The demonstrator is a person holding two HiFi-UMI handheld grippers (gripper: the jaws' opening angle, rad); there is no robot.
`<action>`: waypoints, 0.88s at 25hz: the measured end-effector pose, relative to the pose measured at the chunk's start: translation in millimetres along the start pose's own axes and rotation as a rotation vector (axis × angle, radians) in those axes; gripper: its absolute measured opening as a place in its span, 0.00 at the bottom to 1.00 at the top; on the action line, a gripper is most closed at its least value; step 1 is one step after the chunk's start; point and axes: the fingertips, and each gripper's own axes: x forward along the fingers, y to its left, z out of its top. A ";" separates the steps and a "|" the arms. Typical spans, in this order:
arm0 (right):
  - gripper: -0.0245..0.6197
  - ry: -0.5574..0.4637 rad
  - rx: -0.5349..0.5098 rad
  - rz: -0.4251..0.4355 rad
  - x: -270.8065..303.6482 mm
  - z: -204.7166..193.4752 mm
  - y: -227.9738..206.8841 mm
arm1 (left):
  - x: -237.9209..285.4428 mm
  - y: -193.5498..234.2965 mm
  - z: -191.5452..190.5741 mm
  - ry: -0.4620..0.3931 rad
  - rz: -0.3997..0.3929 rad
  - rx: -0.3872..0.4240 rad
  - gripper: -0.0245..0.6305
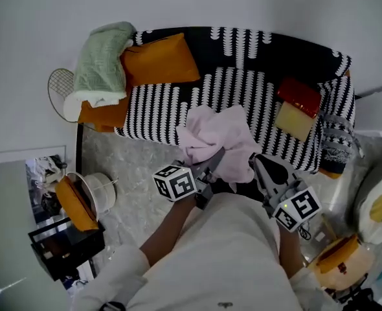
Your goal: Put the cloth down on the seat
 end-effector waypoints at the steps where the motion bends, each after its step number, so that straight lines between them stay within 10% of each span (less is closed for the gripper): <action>1: 0.05 0.012 0.005 0.005 1.7 -1.9 -3.1 | 3.5 2.2 -3.0 0.008 0.006 -0.003 0.27; 22: 0.05 0.078 0.098 -0.215 75.6 -25.1 -34.0 | 101.7 162.9 -4.5 0.199 0.052 -0.010 0.32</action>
